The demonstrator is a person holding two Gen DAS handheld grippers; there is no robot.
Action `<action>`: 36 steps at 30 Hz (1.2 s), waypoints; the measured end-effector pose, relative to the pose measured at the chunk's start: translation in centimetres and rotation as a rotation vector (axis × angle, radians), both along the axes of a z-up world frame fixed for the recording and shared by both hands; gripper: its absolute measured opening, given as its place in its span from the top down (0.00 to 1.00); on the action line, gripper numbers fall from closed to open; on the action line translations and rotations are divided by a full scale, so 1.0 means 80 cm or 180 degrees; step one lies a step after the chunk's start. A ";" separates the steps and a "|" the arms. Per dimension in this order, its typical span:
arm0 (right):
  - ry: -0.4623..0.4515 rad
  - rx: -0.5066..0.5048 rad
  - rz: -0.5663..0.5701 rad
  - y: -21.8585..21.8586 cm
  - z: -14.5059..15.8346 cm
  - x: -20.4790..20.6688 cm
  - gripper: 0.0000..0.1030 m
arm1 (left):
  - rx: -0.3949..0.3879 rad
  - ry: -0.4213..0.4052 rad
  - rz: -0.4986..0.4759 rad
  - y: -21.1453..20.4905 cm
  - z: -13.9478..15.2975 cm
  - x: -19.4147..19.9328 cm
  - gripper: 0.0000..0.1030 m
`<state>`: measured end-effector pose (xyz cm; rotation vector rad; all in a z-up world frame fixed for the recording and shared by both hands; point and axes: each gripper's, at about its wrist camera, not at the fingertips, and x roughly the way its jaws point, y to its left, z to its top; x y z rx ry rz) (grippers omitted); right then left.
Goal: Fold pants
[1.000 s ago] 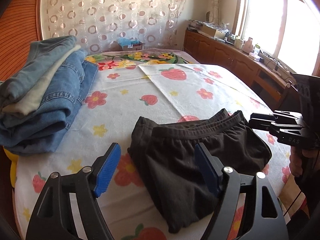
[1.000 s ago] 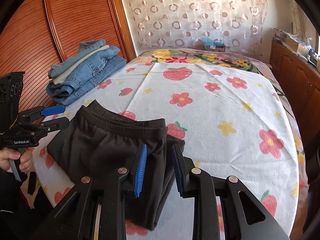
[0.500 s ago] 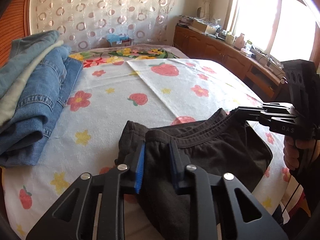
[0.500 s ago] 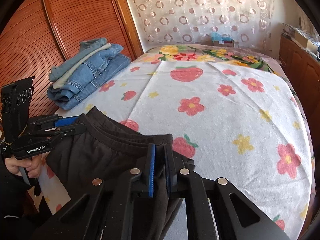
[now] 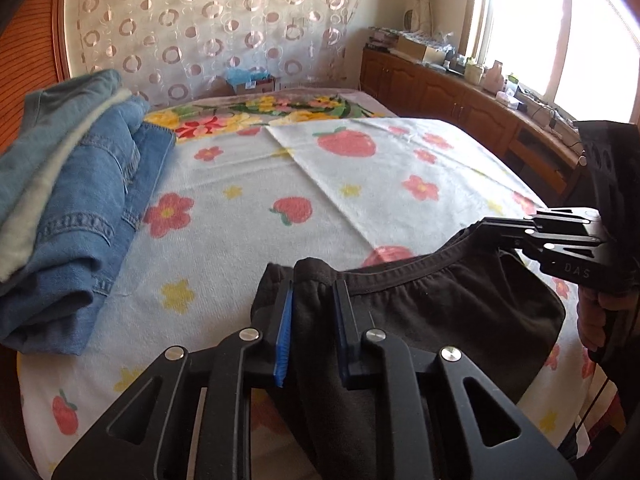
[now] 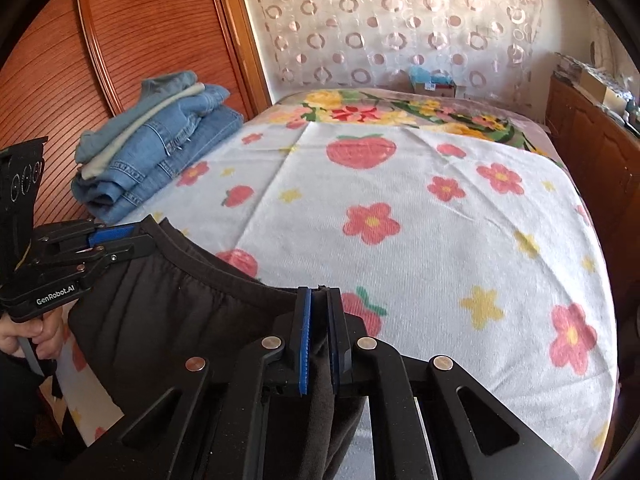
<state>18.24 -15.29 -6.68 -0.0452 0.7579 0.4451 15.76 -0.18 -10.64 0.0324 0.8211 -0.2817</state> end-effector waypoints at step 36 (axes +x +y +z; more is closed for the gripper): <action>0.0067 0.0055 -0.0018 -0.052 -0.001 -0.140 0.68 | 0.0028 0.0075 -0.0018 0.022 -0.020 -0.117 0.31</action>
